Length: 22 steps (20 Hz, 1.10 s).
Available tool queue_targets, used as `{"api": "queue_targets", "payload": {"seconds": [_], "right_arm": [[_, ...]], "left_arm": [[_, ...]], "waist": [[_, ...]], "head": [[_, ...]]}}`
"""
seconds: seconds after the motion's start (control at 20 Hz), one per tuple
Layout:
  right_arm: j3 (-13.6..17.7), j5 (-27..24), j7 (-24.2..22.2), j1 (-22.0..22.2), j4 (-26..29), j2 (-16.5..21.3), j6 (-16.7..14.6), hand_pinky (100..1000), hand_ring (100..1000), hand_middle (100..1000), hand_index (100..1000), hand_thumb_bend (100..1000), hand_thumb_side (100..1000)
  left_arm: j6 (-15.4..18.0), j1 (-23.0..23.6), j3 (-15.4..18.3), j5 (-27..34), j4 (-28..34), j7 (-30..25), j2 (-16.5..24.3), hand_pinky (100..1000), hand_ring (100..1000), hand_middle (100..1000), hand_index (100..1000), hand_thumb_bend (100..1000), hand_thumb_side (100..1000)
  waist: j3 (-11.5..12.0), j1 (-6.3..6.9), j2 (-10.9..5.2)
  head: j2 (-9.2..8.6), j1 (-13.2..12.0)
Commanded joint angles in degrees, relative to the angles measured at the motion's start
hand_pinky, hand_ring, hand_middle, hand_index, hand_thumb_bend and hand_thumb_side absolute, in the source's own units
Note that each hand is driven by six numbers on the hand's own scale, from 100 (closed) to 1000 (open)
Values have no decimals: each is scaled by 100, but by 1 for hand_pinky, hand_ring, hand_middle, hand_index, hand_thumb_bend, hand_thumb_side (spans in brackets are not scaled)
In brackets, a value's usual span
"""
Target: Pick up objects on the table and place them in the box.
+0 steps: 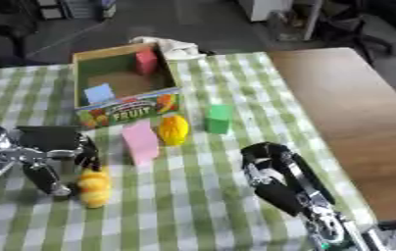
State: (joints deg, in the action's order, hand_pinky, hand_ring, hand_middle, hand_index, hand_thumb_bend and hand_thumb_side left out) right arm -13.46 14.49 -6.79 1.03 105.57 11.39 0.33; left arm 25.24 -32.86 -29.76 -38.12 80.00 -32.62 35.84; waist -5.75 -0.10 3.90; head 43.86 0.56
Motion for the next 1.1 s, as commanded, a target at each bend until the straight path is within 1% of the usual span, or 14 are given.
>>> {"api": "queue_targets", "payload": {"seconds": [0.05,0.15,0.25,0.4,0.5,0.65,0.75,0.85,0.95,1.1], "right_arm": [[10,25,12,-35,41,39,18,659,735,581,695,100,512],[8,30,8,-26,35,40,20,659,735,581,695,100,514],[2,31,4,-22,30,41,21,659,735,581,695,100,516],[-25,21,-16,-18,23,46,21,659,735,580,695,100,520],[-48,12,-38,-11,20,47,18,659,735,580,695,100,522],[-73,0,-67,-13,21,45,14,659,735,580,695,100,518],[-91,-14,-87,-18,24,39,11,659,735,580,695,100,522],[-113,-31,-107,-22,26,29,9,659,735,580,695,100,524],[-142,-50,-135,-33,27,18,6,659,735,580,695,100,526],[-179,-73,-174,-59,29,5,-1,659,735,580,695,100,527]], "left_arm": [[-161,-146,279,298,291,76,362,590,477,450,611,283,126],[-370,-267,488,580,411,97,524,594,479,452,615,292,125],[-567,-437,679,716,449,172,626,600,482,455,624,304,122],[-747,-787,907,563,186,393,619,608,493,474,629,343,120],[-802,-1060,1047,243,-277,609,479,610,494,475,631,363,118],[-805,-1455,1278,-335,-1162,972,138,612,499,481,638,379,117],[-801,-1686,1470,-729,-1755,1234,-123,609,501,481,639,367,113],[-875,-1882,1709,-1049,-2278,1530,-397,604,504,482,642,339,109],[-1028,-2033,1945,-1280,-2723,1824,-641,599,504,480,643,314,106],[-1384,-2183,2246,-1558,-3224,2256,-922,596,515,493,659,296,106]], "waist": [[11,15,-68],[22,23,-77],[27,27,-86],[21,23,-95],[11,17,-97],[-5,5,-95],[-20,-9,-94],[-43,-28,-91],[-77,-46,-87],[-148,-59,-68]], "head": [[26,28],[26,34],[26,40],[26,43],[26,42],[26,42],[26,25],[26,-3],[26,-50],[26,-120]]}}
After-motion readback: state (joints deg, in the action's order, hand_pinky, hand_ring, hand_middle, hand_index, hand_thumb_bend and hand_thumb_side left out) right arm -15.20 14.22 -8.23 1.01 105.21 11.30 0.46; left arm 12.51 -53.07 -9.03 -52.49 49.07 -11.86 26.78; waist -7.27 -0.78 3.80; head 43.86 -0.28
